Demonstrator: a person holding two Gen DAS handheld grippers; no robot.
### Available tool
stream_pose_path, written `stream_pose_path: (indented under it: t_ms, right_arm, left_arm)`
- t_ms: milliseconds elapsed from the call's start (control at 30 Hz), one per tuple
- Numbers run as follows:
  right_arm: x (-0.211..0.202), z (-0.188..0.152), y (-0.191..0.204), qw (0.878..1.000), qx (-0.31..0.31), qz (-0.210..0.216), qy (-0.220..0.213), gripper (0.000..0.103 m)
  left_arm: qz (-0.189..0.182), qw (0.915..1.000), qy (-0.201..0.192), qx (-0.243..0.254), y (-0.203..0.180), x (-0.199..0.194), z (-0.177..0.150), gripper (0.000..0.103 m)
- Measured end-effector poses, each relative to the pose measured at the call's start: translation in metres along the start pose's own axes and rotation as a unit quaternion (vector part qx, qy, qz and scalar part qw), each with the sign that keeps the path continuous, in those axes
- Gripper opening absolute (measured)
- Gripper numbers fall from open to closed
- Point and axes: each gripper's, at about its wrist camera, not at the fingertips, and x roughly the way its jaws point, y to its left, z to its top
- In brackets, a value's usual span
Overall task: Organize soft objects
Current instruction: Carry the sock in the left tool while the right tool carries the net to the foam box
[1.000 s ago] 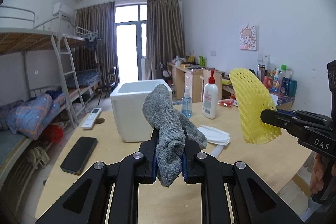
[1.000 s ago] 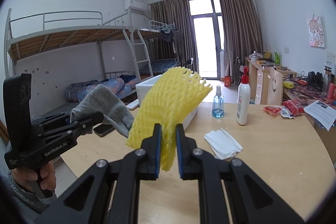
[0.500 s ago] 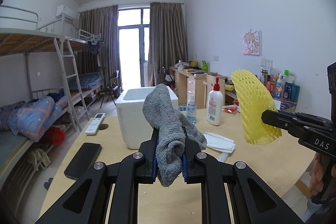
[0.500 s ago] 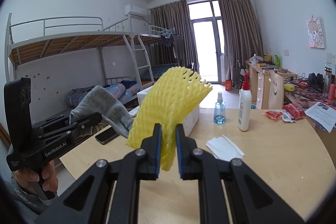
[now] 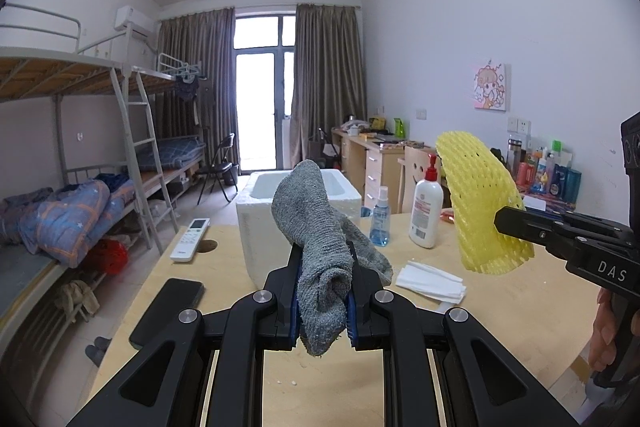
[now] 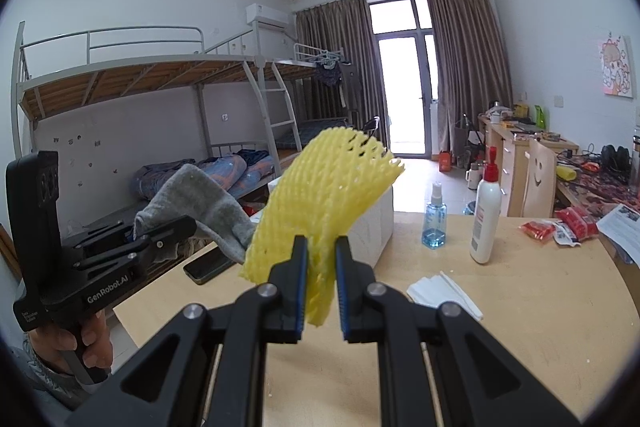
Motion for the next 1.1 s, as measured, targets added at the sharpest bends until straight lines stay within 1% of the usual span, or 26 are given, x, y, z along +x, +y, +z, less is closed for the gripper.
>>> stream_pose_path:
  t_ms: [67,200,567,733,1000,1100]
  right_arm:
    - [0.001,0.002,0.001,1.000,-0.004,0.002,0.001,0.016]
    - [0.004,0.011,0.004,1.000,-0.010,0.005,-0.002,0.016]
    - [0.029,0.033,0.009,1.000,-0.024,0.005,0.006,0.016]
    - [0.044,0.042,0.006,0.999,-0.027,0.009,0.017,0.016]
    - [0.068,0.062,0.002,0.999,-0.037,0.015,0.022,0.016]
    - [0.080,0.068,0.002,0.999,-0.043,0.013,0.027,0.016]
  left_arm:
    - [-0.001,1.0000,-0.002,-0.003,0.001,0.000,0.001,0.018]
    - [-0.015,0.9998,-0.001,-0.011,0.006,0.003,0.009,0.018]
    - [0.002,0.9999,-0.011,-0.007,0.012,0.016,0.028,0.018]
    - [0.011,0.9998,-0.013,-0.005,0.018,0.029,0.039,0.018]
    - [0.026,0.9996,-0.014,-0.003,0.027,0.055,0.055,0.018]
    - [0.024,0.9996,-0.013,-0.003,0.030,0.063,0.059,0.018]
